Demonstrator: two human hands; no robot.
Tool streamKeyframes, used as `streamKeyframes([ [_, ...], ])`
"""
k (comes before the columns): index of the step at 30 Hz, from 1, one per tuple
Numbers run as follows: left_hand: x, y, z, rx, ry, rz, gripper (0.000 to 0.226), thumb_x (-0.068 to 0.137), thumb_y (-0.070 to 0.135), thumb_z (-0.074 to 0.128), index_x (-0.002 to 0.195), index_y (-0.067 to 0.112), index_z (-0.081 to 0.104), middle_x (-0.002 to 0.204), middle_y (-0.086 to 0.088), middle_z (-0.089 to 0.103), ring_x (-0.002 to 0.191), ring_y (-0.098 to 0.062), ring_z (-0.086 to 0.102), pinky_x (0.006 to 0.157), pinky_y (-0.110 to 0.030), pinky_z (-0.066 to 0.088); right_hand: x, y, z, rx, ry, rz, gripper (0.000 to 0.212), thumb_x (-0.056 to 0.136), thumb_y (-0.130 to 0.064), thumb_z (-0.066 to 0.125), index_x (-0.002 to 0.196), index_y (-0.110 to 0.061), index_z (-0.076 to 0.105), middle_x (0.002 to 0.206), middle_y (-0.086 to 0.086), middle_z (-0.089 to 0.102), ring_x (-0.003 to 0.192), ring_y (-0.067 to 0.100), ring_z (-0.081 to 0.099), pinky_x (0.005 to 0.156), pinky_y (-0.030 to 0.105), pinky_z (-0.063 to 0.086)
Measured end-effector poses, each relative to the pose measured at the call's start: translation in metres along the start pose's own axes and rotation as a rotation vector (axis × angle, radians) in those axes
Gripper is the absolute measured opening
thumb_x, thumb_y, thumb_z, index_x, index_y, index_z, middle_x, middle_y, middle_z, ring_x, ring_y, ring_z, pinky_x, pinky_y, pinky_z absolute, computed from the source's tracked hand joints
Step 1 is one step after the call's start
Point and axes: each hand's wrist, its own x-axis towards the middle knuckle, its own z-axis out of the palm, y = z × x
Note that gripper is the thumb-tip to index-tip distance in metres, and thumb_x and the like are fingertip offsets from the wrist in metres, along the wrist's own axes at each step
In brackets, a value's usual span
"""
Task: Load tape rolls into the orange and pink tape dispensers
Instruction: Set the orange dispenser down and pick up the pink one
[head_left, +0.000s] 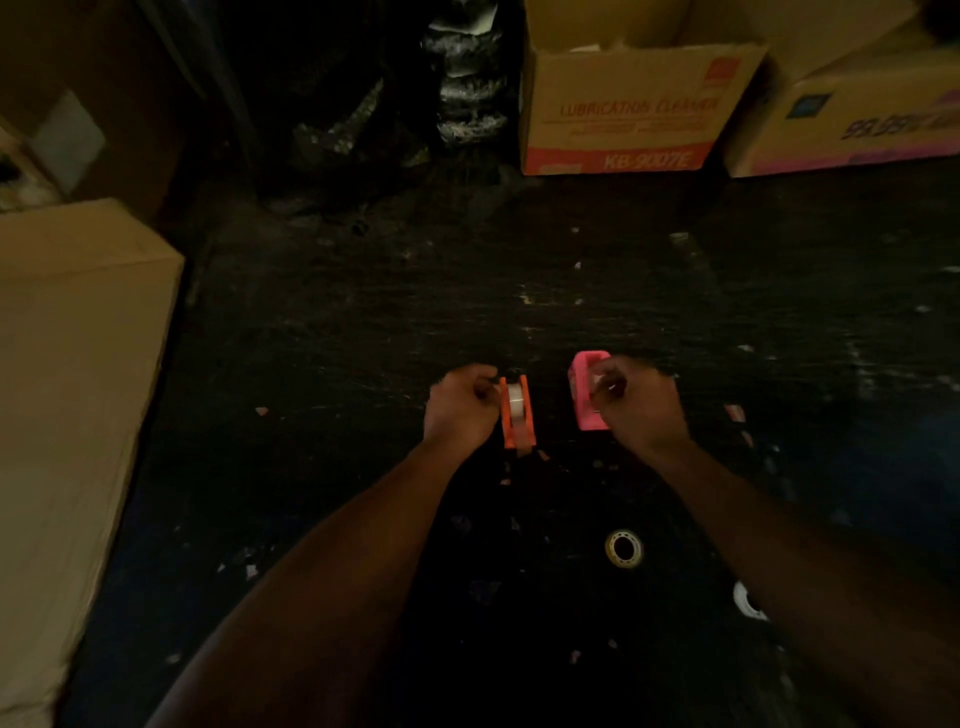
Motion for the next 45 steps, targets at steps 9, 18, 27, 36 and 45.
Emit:
streamKeyframes([
  [9,0.024,0.04,0.051,0.429,-0.035,0.336,0.041,0.086,0.038,0.066,0.127,0.036,0.063,0.128,0.004,0.064,0.12,-0.02,0.058,0.1,-0.045,0.048,0.042,0.035,-0.015,-0.268,-0.252,-0.095,0.052,0.078,-0.028,0.071,0.129,-0.029,0.057,0.128,0.009,0.057,0.121,0.03,0.051,0.1,0.046,0.047],
  [18,0.033,0.051,0.069,0.507,-0.038,0.426,0.032,0.089,0.036,0.058,0.119,0.037,0.069,0.114,0.01,0.073,0.109,-0.017,0.065,0.105,-0.043,0.04,0.063,0.034,-0.013,-0.302,-0.348,-0.214,0.046,0.08,-0.024,0.073,0.125,-0.026,0.062,0.12,0.011,0.052,0.112,0.028,0.05,0.093,0.036,0.044],
  [27,-0.004,0.075,0.06,0.143,-0.153,0.277,0.029,0.09,0.026,0.063,0.117,0.027,0.073,0.113,0.006,0.075,0.102,-0.013,0.068,0.092,-0.027,0.052,0.03,0.017,-0.046,-0.179,-0.232,-0.24,0.035,0.08,-0.015,0.071,0.115,-0.016,0.068,0.115,0.009,0.066,0.105,0.025,0.062,0.093,0.039,0.05],
  [36,-0.071,0.088,0.056,-0.215,-0.231,0.202,0.016,0.085,0.014,0.075,0.088,0.03,0.078,0.102,-0.004,0.077,0.092,-0.018,0.072,0.094,-0.038,0.056,-0.042,0.006,-0.079,-0.126,-0.178,-0.231,0.034,0.078,-0.013,0.074,0.112,-0.015,0.069,0.11,0.009,0.069,0.102,0.024,0.063,0.091,0.039,0.05],
  [45,-0.114,0.059,0.084,-0.328,-0.335,-0.005,0.021,0.086,0.021,0.076,0.104,0.011,0.072,0.097,-0.004,0.075,0.092,-0.023,0.074,0.083,-0.031,0.059,-0.107,0.077,-0.064,-0.245,-0.3,0.062,0.033,0.074,-0.022,0.074,0.107,-0.021,0.068,0.106,0.002,0.07,0.104,0.022,0.066,0.097,0.037,0.05],
])
